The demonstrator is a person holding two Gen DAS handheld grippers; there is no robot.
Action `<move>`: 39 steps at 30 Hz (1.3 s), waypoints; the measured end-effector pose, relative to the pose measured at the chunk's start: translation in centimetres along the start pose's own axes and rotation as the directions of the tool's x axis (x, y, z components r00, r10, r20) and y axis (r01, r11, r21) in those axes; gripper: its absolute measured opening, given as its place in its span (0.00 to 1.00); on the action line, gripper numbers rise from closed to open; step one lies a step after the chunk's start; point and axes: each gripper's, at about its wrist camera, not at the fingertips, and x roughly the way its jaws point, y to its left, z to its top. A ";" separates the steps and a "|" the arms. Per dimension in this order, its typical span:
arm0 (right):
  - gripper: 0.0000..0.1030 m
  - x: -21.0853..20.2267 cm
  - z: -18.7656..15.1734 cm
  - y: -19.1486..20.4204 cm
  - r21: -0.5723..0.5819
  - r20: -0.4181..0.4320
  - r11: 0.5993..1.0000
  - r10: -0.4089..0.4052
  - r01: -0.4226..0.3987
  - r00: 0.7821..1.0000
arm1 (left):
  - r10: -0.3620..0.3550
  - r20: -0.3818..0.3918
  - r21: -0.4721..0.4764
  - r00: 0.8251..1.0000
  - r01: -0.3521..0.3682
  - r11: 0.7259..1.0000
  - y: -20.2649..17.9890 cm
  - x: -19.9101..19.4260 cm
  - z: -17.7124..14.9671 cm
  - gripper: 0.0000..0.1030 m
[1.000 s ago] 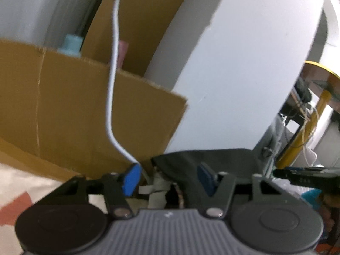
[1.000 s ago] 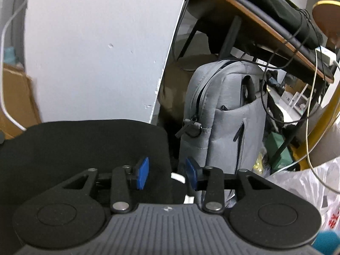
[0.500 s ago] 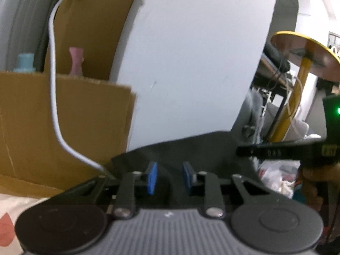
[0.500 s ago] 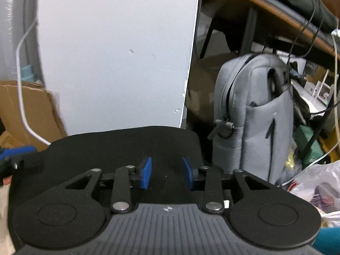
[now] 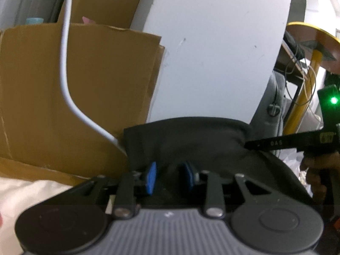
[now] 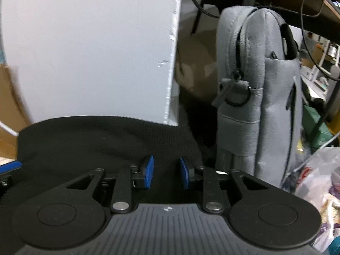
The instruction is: Fold clothes
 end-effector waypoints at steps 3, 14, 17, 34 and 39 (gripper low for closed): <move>0.29 -1.7 0.8 -0.4 0.026 -0.007 1.000 -0.012 0.013 1.000 | 0.019 -0.008 -0.002 1.000 -0.019 1.000 -0.1 -1.1 0.5 0.35; 0.29 -10.4 -1.6 -0.5 0.064 -0.001 0.995 0.071 -0.071 0.997 | 0.009 -0.001 0.009 1.000 -0.009 1.000 -4.2 -7.8 2.4 0.33; 0.29 -12.8 -3.2 -0.3 0.088 -0.010 0.991 0.101 -0.100 0.995 | -0.008 -0.017 0.005 1.000 0.008 1.000 -5.8 -7.9 1.8 0.33; 0.29 -15.6 -13.3 1.3 0.140 -0.234 0.986 0.117 -0.086 0.965 | 0.073 -0.194 -0.010 0.978 -0.076 0.997 -5.0 -8.4 -3.6 0.32; 0.29 -16.8 -14.5 1.2 0.144 -0.256 0.986 0.113 -0.078 0.960 | 0.100 -0.252 -0.006 0.962 -0.105 0.994 -4.4 -9.5 -4.4 0.31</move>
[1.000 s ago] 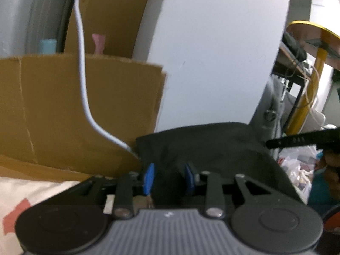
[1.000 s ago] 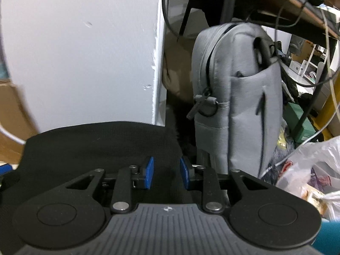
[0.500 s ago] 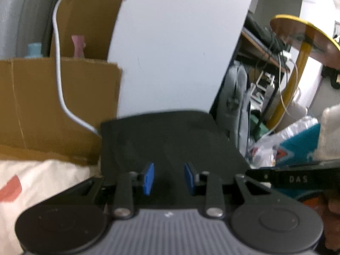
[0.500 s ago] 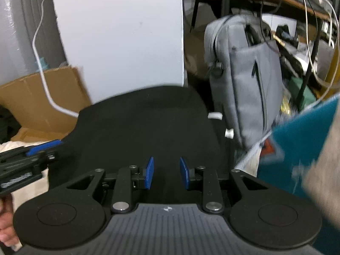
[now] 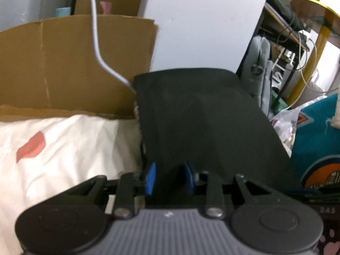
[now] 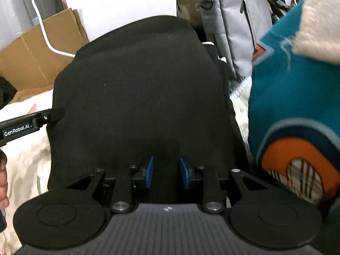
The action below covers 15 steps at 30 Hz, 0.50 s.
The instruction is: Fold clothes
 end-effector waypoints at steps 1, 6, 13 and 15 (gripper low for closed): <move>0.29 -0.2 -0.3 0.0 0.003 -0.006 1.000 -0.003 0.003 1.000 | 0.004 -0.013 0.004 1.000 -0.004 1.000 0.1 -0.1 -0.2 0.30; 0.29 -1.5 -1.7 0.0 0.006 -0.041 1.000 -0.016 0.017 0.999 | 0.018 -0.056 0.002 0.998 -0.018 1.000 0.6 -2.3 -1.1 0.30; 0.30 -4.8 -1.8 0.2 0.000 -0.024 1.000 -0.015 0.015 1.000 | 0.032 -0.050 -0.004 0.998 -0.032 0.999 0.5 -7.0 -1.3 0.43; 0.30 -6.0 -1.8 0.3 0.000 -0.008 1.000 -0.017 0.017 1.000 | 0.039 -0.045 -0.005 0.998 -0.039 0.999 0.3 -8.9 -1.2 0.47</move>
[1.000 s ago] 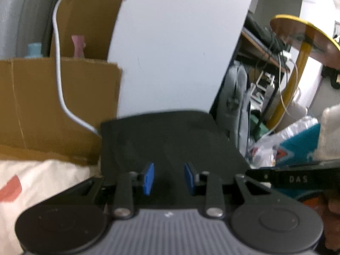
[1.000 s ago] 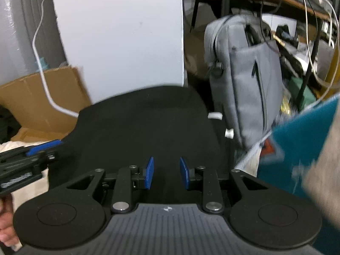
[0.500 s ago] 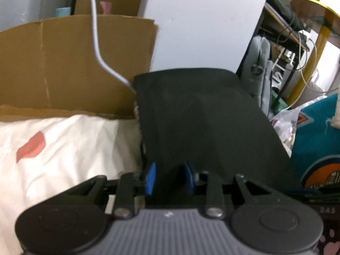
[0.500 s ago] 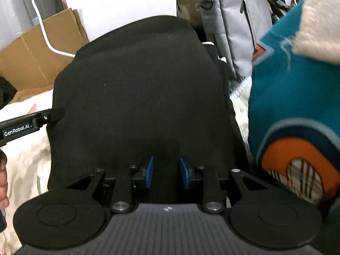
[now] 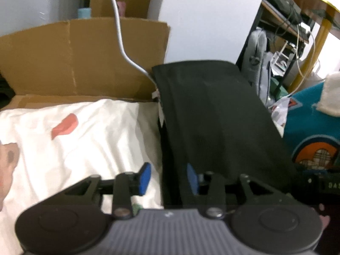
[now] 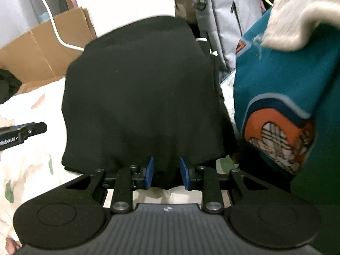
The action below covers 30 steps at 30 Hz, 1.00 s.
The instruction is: Fold clothes
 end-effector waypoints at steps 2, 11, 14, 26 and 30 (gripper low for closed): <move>0.32 -1.6 0.0 0.2 0.001 0.014 1.000 0.004 -0.004 1.000 | 0.016 0.005 0.006 1.000 -0.016 1.000 0.0 -1.4 0.1 0.48; 0.49 -6.9 0.0 0.7 0.010 0.071 1.000 0.028 -0.029 0.997 | 0.076 0.032 -0.037 0.997 -0.075 0.997 0.5 -9.8 0.5 0.54; 0.74 -9.4 -0.1 1.2 0.009 0.104 1.000 0.026 -0.027 0.994 | 0.103 0.041 -0.081 0.994 -0.100 0.992 0.8 -13.1 0.6 0.58; 1.00 -20.8 -1.8 4.7 0.002 0.227 0.999 0.034 -0.036 0.973 | 0.106 0.141 -0.085 0.984 -0.095 0.992 3.5 -26.0 2.0 0.85; 1.00 -22.9 -3.0 6.1 -0.004 0.257 0.999 0.047 -0.048 0.965 | 0.121 0.149 -0.097 0.981 -0.108 0.989 4.4 -28.4 0.9 0.86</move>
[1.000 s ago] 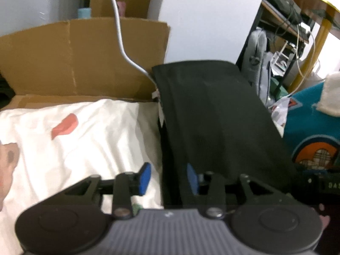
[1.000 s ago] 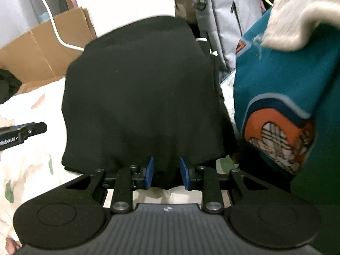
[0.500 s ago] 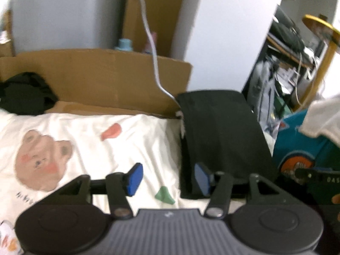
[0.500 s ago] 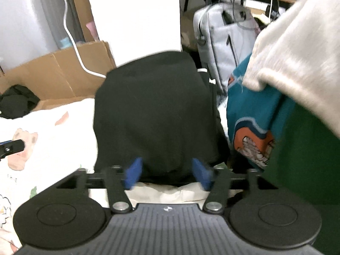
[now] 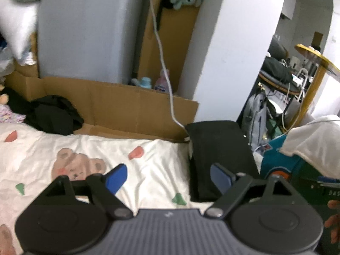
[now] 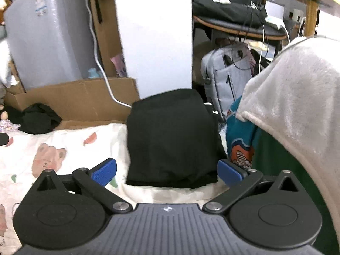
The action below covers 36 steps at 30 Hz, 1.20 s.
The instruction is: Fold clothes
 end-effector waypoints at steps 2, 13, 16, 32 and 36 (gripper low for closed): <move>1.00 -1.3 -0.8 1.4 -0.005 0.027 1.000 0.008 -0.008 1.000 | 0.032 0.000 -0.015 0.999 -0.032 0.999 1.0 -1.6 -0.8 0.91; 1.00 -4.6 -2.1 5.6 -0.084 0.056 0.991 0.107 -0.102 0.993 | 0.189 0.042 -0.098 0.981 -0.184 0.978 4.5 -9.1 -4.6 1.00; 1.00 -5.4 -2.2 6.3 -0.084 0.066 0.989 0.131 -0.126 0.989 | 0.180 0.037 -0.116 0.983 -0.174 0.978 4.7 -10.6 -5.0 0.99; 1.00 -10.2 -4.1 9.4 -0.114 0.106 0.976 0.199 -0.187 0.974 | 0.193 0.115 -0.089 0.974 -0.184 0.979 1.0 -16.6 -6.9 1.00; 1.00 -11.1 -4.7 10.3 -0.125 0.101 0.968 0.230 -0.217 0.968 | 0.214 0.110 -0.121 0.971 -0.201 0.972 1.6 -17.5 -8.1 1.00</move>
